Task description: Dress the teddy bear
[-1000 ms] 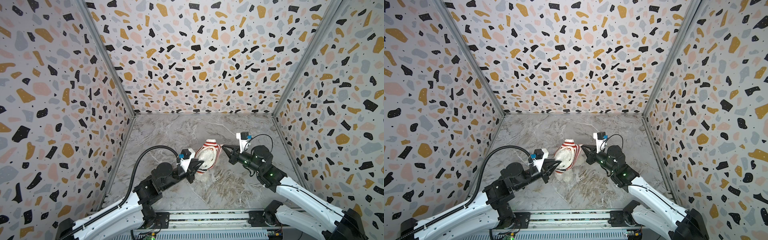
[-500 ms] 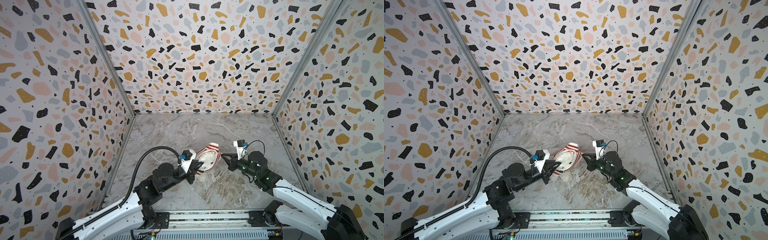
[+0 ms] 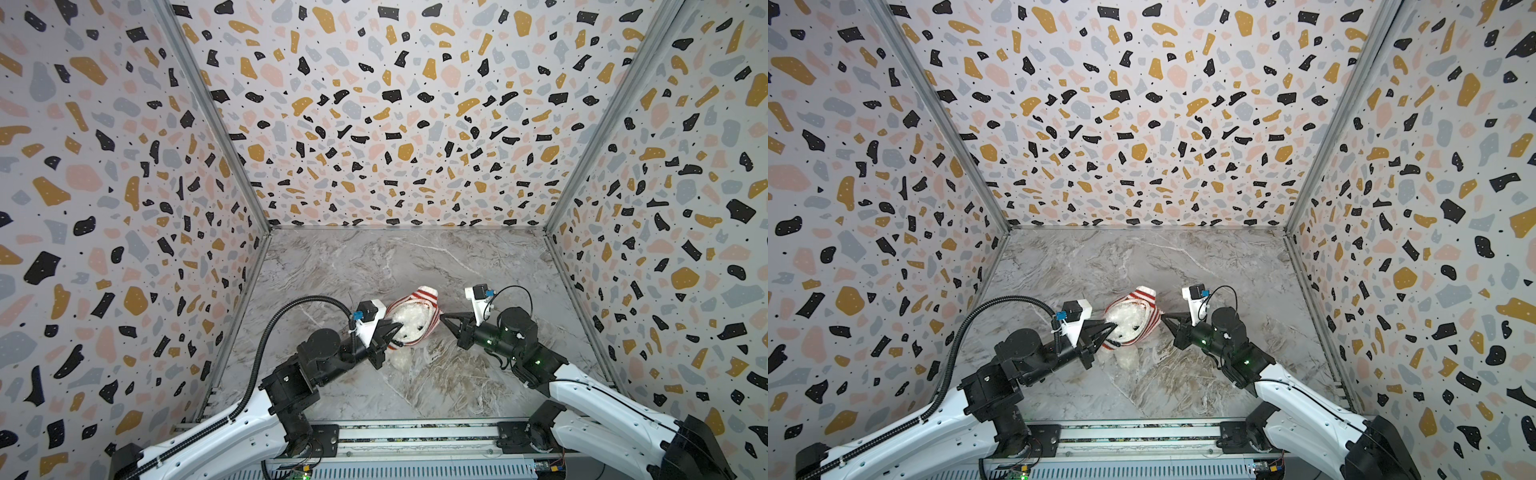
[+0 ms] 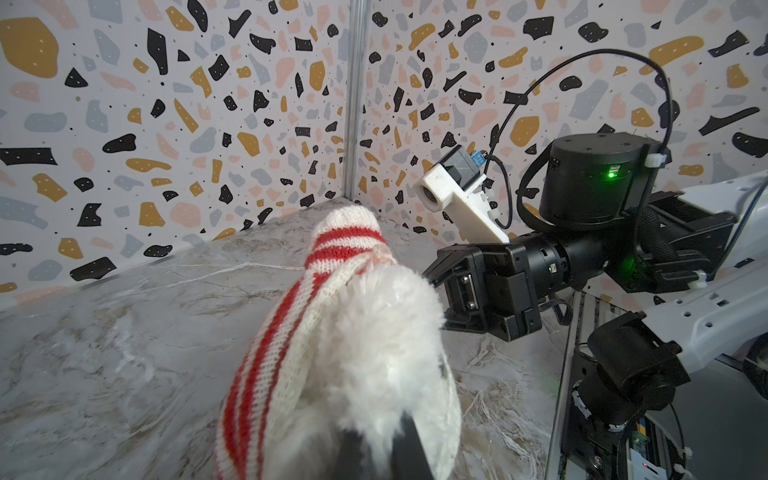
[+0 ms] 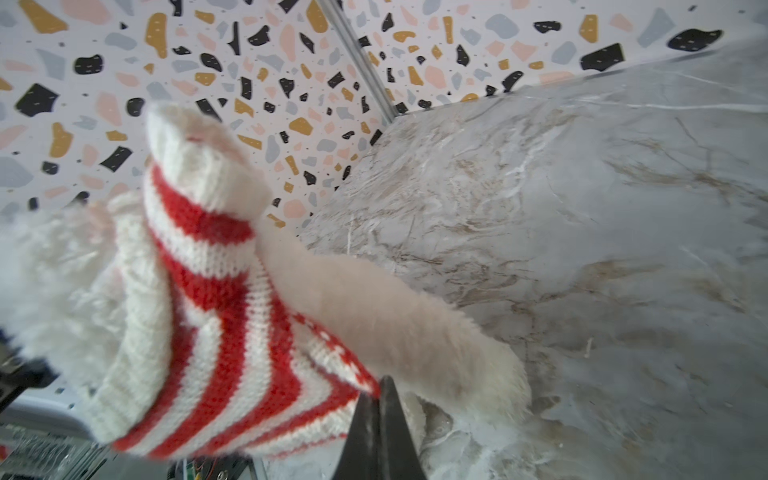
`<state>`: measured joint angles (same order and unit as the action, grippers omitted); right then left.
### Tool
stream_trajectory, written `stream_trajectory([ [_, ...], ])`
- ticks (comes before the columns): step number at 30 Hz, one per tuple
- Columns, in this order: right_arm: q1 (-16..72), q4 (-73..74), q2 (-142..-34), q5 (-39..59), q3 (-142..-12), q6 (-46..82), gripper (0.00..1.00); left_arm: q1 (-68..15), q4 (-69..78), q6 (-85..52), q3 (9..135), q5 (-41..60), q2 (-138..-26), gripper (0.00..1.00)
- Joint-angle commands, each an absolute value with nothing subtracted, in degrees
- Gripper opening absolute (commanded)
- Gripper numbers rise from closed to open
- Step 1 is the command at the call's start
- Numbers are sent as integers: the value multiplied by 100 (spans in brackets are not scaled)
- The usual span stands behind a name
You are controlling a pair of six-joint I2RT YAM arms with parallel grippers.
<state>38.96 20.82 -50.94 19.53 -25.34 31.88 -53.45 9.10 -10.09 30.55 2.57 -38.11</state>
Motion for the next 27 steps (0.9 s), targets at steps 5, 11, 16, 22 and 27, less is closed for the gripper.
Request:
stream_trajectory([
  [5,3834,1337,-4862,1633,-2935,2944,0,-5384,1690,-1034,3151,674,-3578,0],
  [11,3584,1266,-5035,1555,-2716,3185,0,-5379,1688,-1096,3207,493,-3531,0],
  [16,3577,1267,-5223,1476,-2552,3147,0,-5388,1718,-1117,3134,112,-3309,0],
  [22,3561,1603,-5621,1460,-2376,3277,0,-5392,1807,-1164,3110,278,-3219,0],
  [27,3543,1611,-5713,1351,-2401,3313,0,-5389,1784,-1168,3085,254,-3162,0],
])
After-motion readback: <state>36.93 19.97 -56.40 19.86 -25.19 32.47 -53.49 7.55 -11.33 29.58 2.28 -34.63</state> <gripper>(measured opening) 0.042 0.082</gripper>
